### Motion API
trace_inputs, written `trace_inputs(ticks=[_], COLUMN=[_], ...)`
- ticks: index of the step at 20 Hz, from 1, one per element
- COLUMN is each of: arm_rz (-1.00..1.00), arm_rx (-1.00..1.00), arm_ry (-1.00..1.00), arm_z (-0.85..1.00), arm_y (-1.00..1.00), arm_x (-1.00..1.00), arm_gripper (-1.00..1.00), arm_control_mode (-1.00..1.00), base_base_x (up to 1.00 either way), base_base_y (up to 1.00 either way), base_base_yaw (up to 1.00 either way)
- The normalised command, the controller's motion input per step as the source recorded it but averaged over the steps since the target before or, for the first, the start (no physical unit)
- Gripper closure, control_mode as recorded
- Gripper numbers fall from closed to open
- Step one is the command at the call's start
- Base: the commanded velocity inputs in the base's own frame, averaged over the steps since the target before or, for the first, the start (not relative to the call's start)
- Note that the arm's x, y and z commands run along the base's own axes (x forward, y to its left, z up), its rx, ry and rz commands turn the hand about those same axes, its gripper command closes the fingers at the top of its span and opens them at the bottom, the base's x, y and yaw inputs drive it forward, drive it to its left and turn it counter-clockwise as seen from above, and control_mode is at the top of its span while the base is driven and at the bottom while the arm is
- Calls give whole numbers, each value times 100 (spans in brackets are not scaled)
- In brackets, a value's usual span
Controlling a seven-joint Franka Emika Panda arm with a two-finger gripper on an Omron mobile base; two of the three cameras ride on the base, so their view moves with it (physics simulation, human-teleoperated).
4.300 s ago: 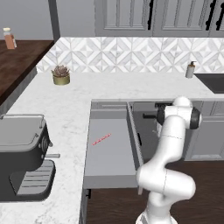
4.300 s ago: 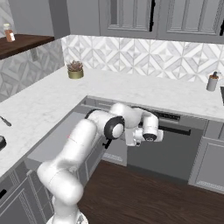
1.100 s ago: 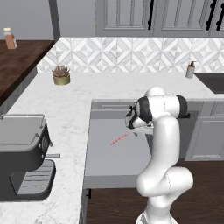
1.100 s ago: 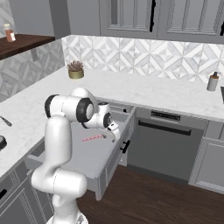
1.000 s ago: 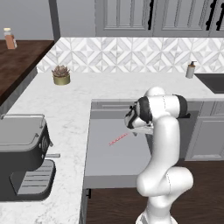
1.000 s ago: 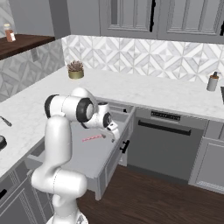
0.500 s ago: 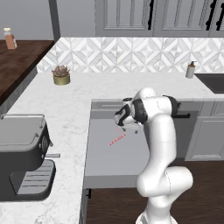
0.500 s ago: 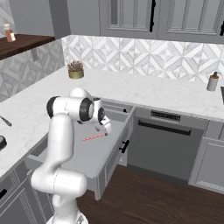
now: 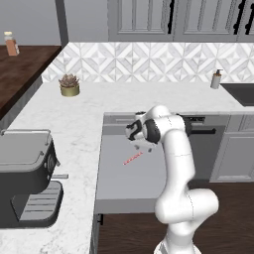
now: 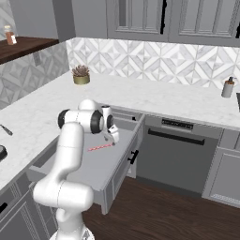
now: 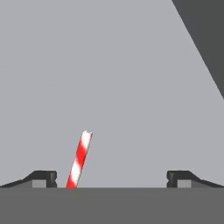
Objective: Take a straw from the drawer in front and place it inside the glass cup on the dining counter.
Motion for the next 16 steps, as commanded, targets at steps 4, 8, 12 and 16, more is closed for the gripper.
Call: trace_inputs(ticks=[4,8,12,16], arm_rz=[-9,-9,-13,-15], arm_rx=[1,0,0,0], arm_ry=[8,0,0,0], arm_z=[-25,-7,-17,-23], arm_y=[18,6,0,0], arm_x=[19,-4,-33,-42], arm_gripper=[-100,-100,-100,-100], arm_control_mode=[-100,-100,-100,-100], base_base_x=[0,0,0,0], base_base_y=[0,0,0,0], base_base_yaw=[0,0,0,0])
